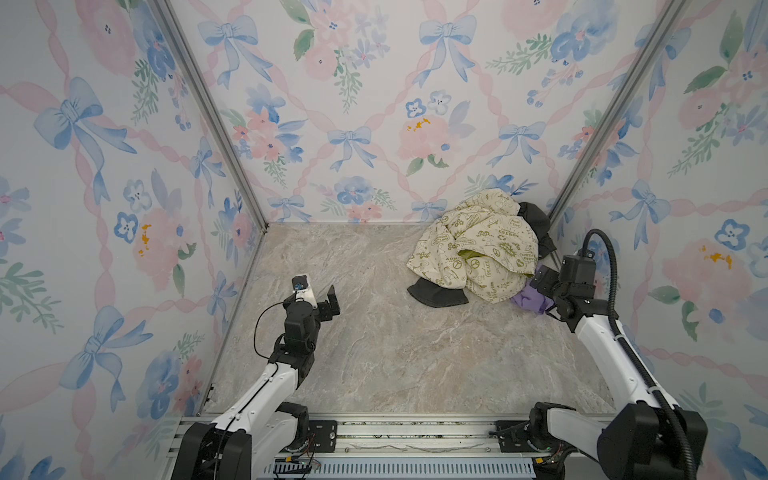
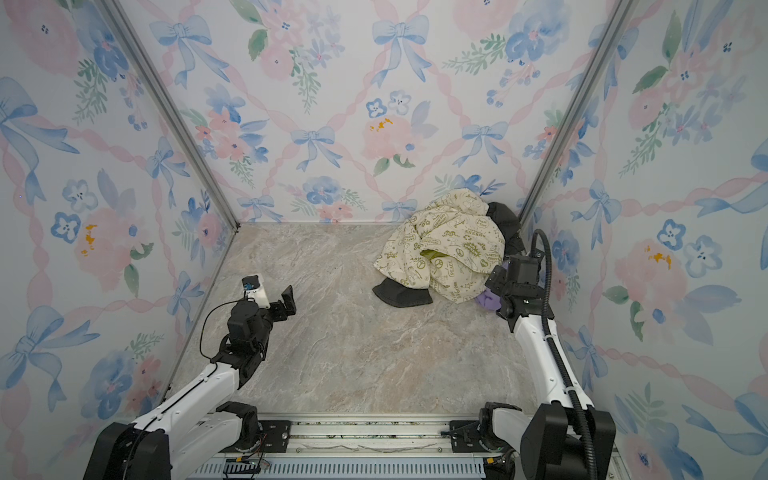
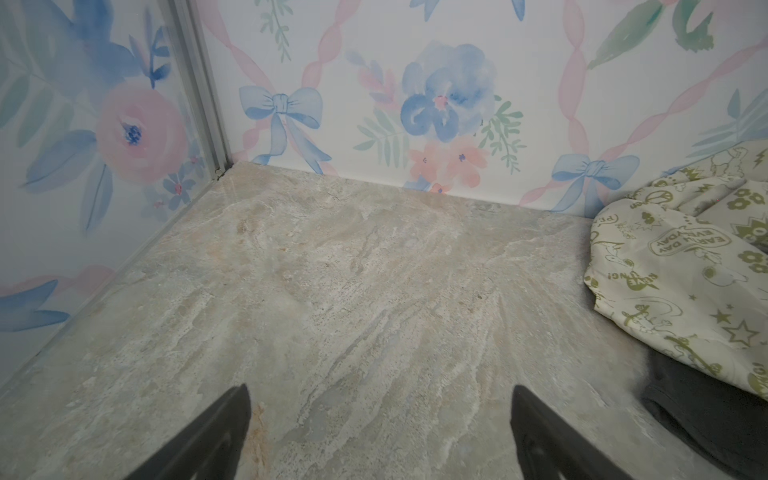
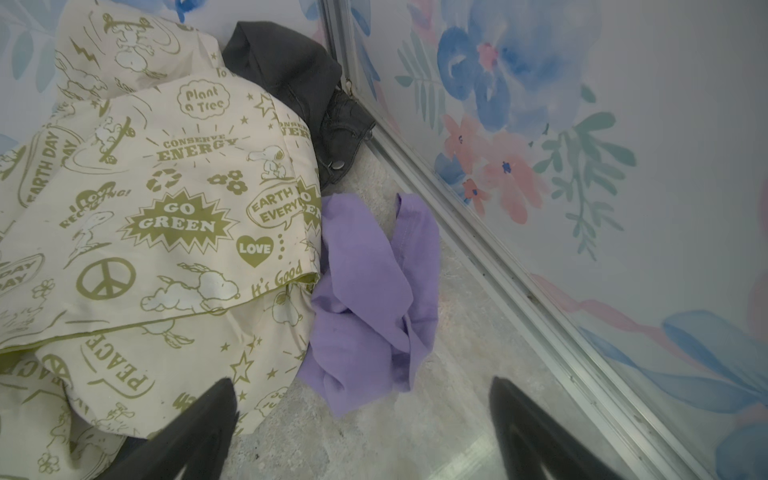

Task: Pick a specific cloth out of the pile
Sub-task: 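Reach the right gripper to the lavender shirt beside the pile and grasp it, then lift the lavender shirt with the right gripper and pull it out of the pile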

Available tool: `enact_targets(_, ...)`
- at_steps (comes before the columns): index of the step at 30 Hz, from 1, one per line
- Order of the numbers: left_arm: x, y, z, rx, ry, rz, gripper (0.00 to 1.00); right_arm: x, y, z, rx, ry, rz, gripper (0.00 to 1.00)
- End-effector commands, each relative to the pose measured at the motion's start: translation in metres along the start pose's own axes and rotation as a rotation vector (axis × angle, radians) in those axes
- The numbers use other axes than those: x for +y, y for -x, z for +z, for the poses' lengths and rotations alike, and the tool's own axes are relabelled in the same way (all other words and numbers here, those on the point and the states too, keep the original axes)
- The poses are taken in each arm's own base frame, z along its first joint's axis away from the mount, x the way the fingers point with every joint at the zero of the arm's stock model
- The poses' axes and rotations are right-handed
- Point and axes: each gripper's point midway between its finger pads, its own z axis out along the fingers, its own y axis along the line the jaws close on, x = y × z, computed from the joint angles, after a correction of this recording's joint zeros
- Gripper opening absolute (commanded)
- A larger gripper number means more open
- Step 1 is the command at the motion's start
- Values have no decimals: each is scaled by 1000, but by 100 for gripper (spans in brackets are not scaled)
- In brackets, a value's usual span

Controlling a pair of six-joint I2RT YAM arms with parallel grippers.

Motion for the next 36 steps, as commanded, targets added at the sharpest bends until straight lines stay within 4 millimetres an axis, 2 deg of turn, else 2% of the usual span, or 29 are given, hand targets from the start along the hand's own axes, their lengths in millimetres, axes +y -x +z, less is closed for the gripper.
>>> enact_targets(1,-15,2,-6,23,-34,-18,98,9,-16,3,107,44,61,97)
enact_targets(9,-33,6,-21,31,-100,-67,98,13,-38,9,161,99,159,97)
enact_targets(14,-36,11,-30,21,-130,-94,98,10,-41,5,196,125,234,99)
enact_targets(18,-36,3,-34,28,-146,-95,98,8,-35,8,188,137,284,91)
enact_targets(21,-36,-2,-37,38,-157,-96,98,6,-34,18,229,131,374,82)
enact_targets(25,-36,-5,-39,36,-165,-100,98,6,-37,42,309,122,491,70)
enact_targets(31,-43,-8,-36,46,-198,-91,98,19,-38,76,380,126,600,44)
enact_targets(36,-42,-11,-33,22,-198,-131,98,26,-54,95,455,96,628,40)
